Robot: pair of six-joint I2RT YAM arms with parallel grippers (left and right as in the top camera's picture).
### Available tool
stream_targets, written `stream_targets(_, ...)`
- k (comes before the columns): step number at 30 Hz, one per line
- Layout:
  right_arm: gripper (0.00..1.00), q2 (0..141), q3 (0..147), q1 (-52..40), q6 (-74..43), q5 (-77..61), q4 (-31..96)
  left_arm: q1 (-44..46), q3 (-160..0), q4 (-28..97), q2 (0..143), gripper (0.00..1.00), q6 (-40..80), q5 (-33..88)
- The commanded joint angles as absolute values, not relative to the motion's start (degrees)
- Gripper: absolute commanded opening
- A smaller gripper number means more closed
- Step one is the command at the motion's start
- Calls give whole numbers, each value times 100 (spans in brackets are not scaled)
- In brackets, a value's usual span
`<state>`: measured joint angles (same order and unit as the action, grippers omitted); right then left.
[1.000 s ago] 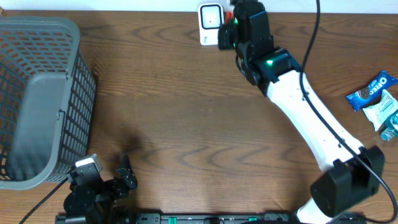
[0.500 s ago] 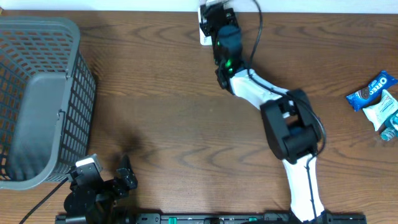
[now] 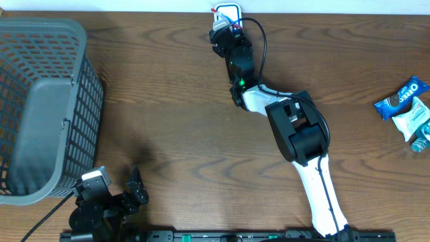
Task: Scan the item barcode
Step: 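Lift the Nescafe stick and hold it up to the white scanner, then carry the Nescafe stick to the right table edge and release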
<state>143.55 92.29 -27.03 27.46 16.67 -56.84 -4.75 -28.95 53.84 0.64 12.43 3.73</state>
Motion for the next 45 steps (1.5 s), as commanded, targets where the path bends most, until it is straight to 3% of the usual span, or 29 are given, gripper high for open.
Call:
stream_targets(1,1,14339,9279,-2751,2526,1787,-5686,-475,-2910,5398,56,98,1275,384)
stream_targets(5,1,14178,9279,-2781,2080,2287,-5483,-475,-2910,5398,56,98,1275,381)
stream_targets(11,1,13395,9279,-2858,2056,2545,-4099,-475,-2910,5398,56,98,1278,384)
stream_targets(20,1,11246,9279,-2740,1004,2971,508,-475,-2910,5398,56,98,1275,381)
stream_targets(27,1,10206,9279,-1817,622,2974,3131,-475,-2910,5398,56,98,1275,384)
stream_targets(35,1,10582,9244,108,755,2919,3634,-475,-2910,5398,56,98,1275,384)
stream_targets(41,1,11509,9247,1181,-93,1564,3253,-475,-2910,5398,56,98,1275,384)
stream_targets(45,1,12003,9247,1516,-690,1448,2965,-475,-2910,5398,56,98,1275,381)
